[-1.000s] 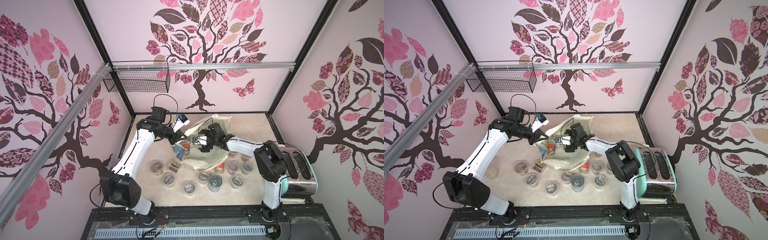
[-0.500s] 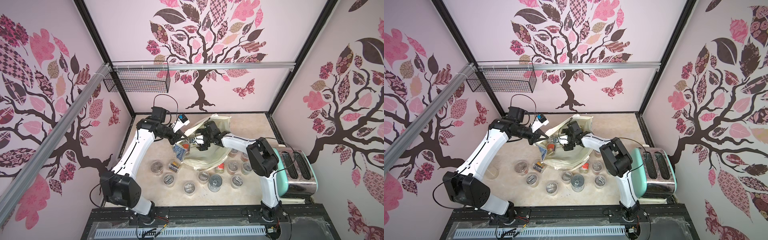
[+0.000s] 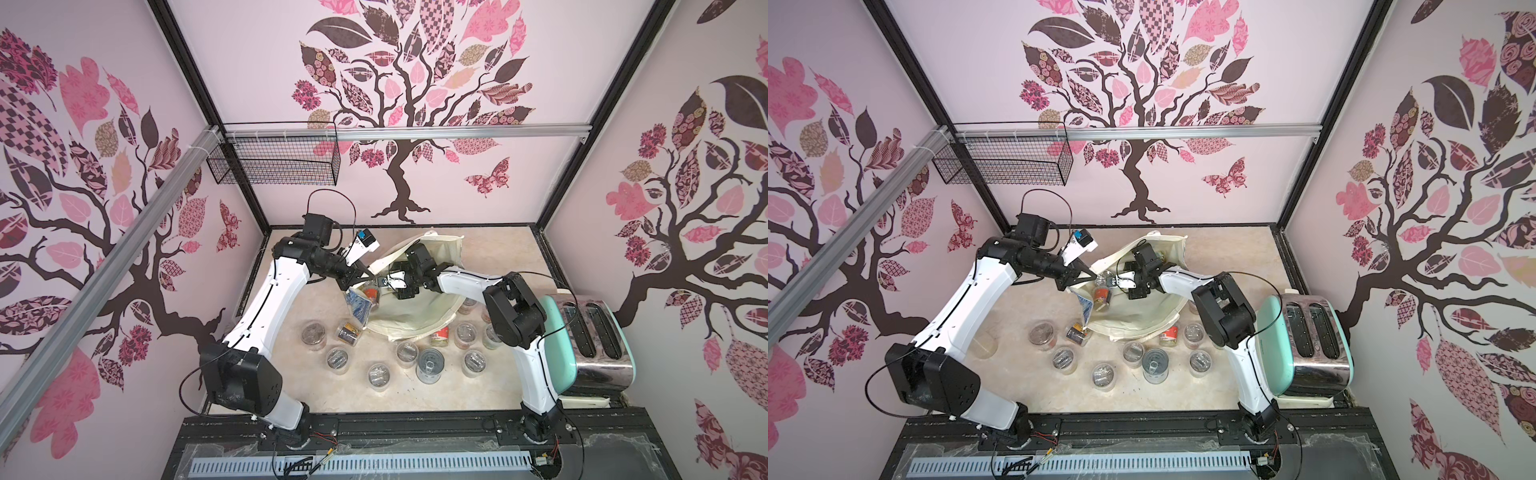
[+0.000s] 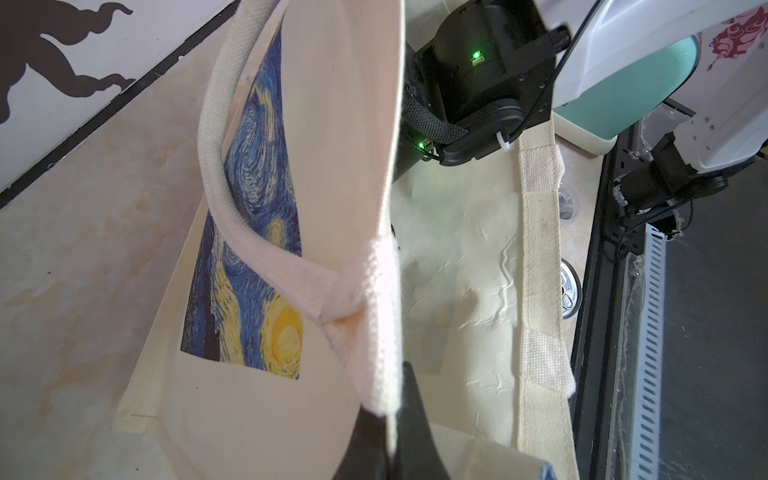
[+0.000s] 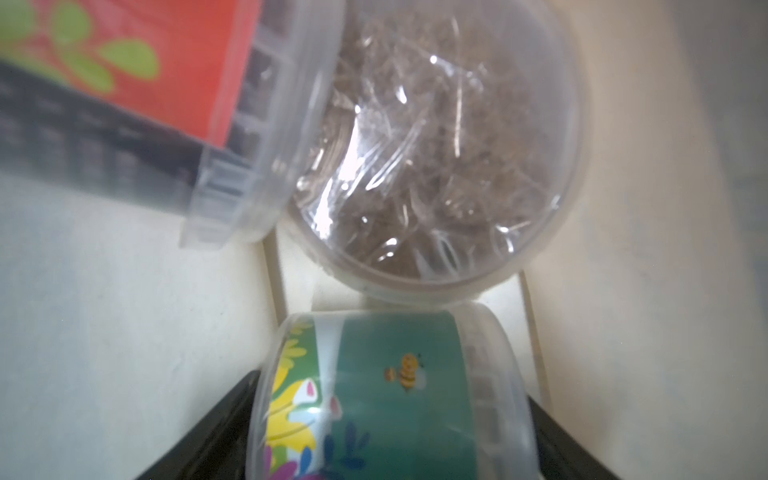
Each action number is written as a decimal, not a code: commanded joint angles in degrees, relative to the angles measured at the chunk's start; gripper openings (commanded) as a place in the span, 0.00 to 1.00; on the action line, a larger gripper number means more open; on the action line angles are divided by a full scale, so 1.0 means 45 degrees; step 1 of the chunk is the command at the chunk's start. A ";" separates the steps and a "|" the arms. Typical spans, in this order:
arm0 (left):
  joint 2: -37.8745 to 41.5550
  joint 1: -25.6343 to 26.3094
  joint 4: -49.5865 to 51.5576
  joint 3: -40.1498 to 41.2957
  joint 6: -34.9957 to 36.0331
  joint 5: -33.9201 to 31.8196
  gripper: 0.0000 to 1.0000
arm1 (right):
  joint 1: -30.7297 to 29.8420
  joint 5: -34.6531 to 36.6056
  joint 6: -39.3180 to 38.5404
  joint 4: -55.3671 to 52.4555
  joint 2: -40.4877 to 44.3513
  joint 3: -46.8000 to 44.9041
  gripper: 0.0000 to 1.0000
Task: Take out the seed jars from the canvas bag
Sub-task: Pick up the seed jar from the canvas bag.
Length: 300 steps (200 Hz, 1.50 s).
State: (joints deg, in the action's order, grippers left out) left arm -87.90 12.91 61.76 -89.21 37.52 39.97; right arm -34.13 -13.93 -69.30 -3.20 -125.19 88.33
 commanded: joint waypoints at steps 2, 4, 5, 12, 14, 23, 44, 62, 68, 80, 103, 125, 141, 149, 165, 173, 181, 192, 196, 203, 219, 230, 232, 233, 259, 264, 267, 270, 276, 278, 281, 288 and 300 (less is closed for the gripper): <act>0.0123 0.0062 0.0368 -0.0372 0.0056 0.0451 0.00 | 0.0065 -0.0608 -0.0009 0.0884 0.0411 -0.0843 0.78; 0.0139 0.0062 0.0370 -0.0371 0.0045 0.0439 0.00 | 0.0065 -0.0613 -0.0040 0.0955 0.0484 -0.0939 0.78; 0.0139 0.0062 0.0374 -0.0381 0.0043 0.0437 0.00 | 0.0065 -0.0614 -0.0045 0.0999 0.0509 -0.0978 0.77; 0.0139 0.0071 0.0375 -0.0372 0.0043 0.0454 0.00 | 0.0060 -0.0536 -0.0069 0.1217 0.0677 -0.1182 0.75; 0.0129 0.0064 0.0372 -0.0371 0.0052 0.0455 0.00 | 0.0064 -0.0483 -0.0069 0.1263 0.0716 -0.1234 0.74; 0.0133 0.0062 0.0346 -0.0365 0.0071 0.0457 0.00 | 0.0064 -0.0309 -0.0121 0.1399 0.0894 -0.1400 0.72; 0.0114 0.0045 0.0274 -0.0420 -0.0051 0.0249 0.00 | 0.0084 -0.0284 -0.0050 0.1720 0.1412 -0.1866 0.67; 0.0099 -0.0007 0.0154 -0.0447 -0.0187 0.0191 0.00 | 0.0083 -0.0419 0.0239 0.2478 0.2127 -0.2451 0.64; 0.0104 -0.0030 0.0064 -0.0449 -0.0266 0.0155 0.00 | 0.0084 -0.0451 0.0322 0.2885 0.2424 -0.2745 0.64; 0.0066 -0.0084 -0.0111 -0.0512 -0.0535 0.0028 0.00 | 0.0084 -0.0570 0.0502 0.3736 0.2995 -0.3390 0.64; 0.0021 -0.0305 -0.0472 -0.0610 -0.1140 -0.0007 0.00 | 0.0084 -0.0847 0.0816 0.4343 0.4151 -0.4176 0.64; -0.0071 -0.0469 -0.0809 -0.0659 -0.1373 -0.0175 0.00 | 0.0065 -0.1013 0.1046 0.5370 0.5571 -0.5424 0.64; -0.0206 -0.0569 -0.1101 -0.0769 -0.1744 -0.0488 0.00 | 0.0029 -0.1087 0.1325 0.5620 0.6673 -0.6134 0.64; -0.0307 -0.0632 -0.1266 -0.0853 -0.1979 -0.0541 0.00 | -0.0027 -0.1182 0.1423 0.5646 0.7249 -0.6441 0.64; -0.0596 -0.0765 -0.1547 -0.1086 -0.2349 -0.0540 0.00 | -0.0249 -0.1183 0.1575 0.5440 0.8411 -0.6934 0.64; -0.0776 -0.0806 -0.1611 -0.1263 -0.2453 -0.0585 0.00 | -0.0395 -0.1161 0.1665 0.5183 0.8955 -0.7095 0.65; -0.0934 -0.0846 -0.1634 -0.1452 -0.2546 -0.0693 0.00 | -0.0573 -0.1219 0.1726 0.4837 0.9454 -0.7180 0.65; -0.1202 -0.0912 -0.1758 -0.1717 -0.2723 -0.0888 0.00 | -0.0883 -0.1322 0.1722 0.4280 1.0036 -0.7145 0.66; -0.1285 -0.0949 -0.1822 -0.1793 -0.2809 -0.0939 0.00 | -0.1053 -0.1373 0.1647 0.3967 1.0268 -0.7115 0.66; -0.1426 -0.1005 -0.1928 -0.1935 -0.2902 -0.1042 0.00 | -0.1321 -0.1395 0.1514 0.3619 1.0528 -0.7093 0.66; -0.1785 -0.1123 -0.2132 -0.2235 -0.3059 -0.1275 0.00 | -0.2111 -0.1440 0.1105 0.2993 1.1119 -0.7158 0.65; -0.2093 -0.1229 -0.2220 -0.2463 -0.3207 -0.1460 0.00 | -0.2717 -0.1364 0.0815 0.2603 1.1371 -0.7201 0.65; -0.2138 -0.1252 -0.2249 -0.2505 -0.3261 -0.1499 0.00 | -0.2828 -0.1319 0.0757 0.2542 1.1437 -0.7221 0.65; -0.2152 -0.1259 -0.2264 -0.2512 -0.3279 -0.1508 0.00 | -0.2885 -0.1299 0.0735 0.2515 1.1454 -0.7234 0.65; -0.2830 -0.1464 -0.2340 -0.3115 -0.4026 -0.1628 0.00 | -0.4190 -0.0734 0.0013 0.1952 1.1863 -0.7668 0.65; -0.2905 -0.1508 -0.2356 -0.3188 -0.4134 -0.1606 0.00 | -0.4410 -0.0618 -0.0147 0.2045 1.1947 -0.7874 0.65; -0.2979 -0.1519 -0.2356 -0.3231 -0.4164 -0.1605 0.00 | -0.4528 -0.0547 -0.0262 0.2075 1.1973 -0.7970 0.65; -0.3013 -0.1510 -0.2357 -0.3258 -0.4190 -0.1614 0.00 | -0.4652 -0.0455 -0.0391 0.2064 1.1978 -0.8075 0.65; -0.3107 -0.1505 -0.2376 -0.3280 -0.4211 -0.1634 0.00 | -0.4930 -0.0145 -0.0682 0.1908 1.1947 -0.8194 0.65; -0.3119 -0.1517 -0.2391 -0.3281 -0.4205 -0.1649 0.00 | -0.5022 0.0016 -0.0803 0.1855 1.1927 -0.8241 0.65; -0.3152 -0.1520 -0.2405 -0.3281 -0.4198 -0.1664 0.00 | -0.5149 0.0219 -0.0952 0.1743 1.1877 -0.8277 0.65; -0.3230 -0.1520 -0.2433 -0.3273 -0.4225 -0.1680 0.00 | -0.5373 0.0631 -0.1252 0.1498 1.1774 -0.8400 0.65; -0.3351 -0.1520 -0.2549 -0.3197 -0.4228 -0.1739 0.00 | -0.5691 0.0988 -0.1504 0.1354 1.1670 -0.8776 0.65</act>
State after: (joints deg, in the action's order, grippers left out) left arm -101.58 6.26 52.58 -102.72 19.79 32.88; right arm -57.41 -14.87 -71.53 6.94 -73.12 50.57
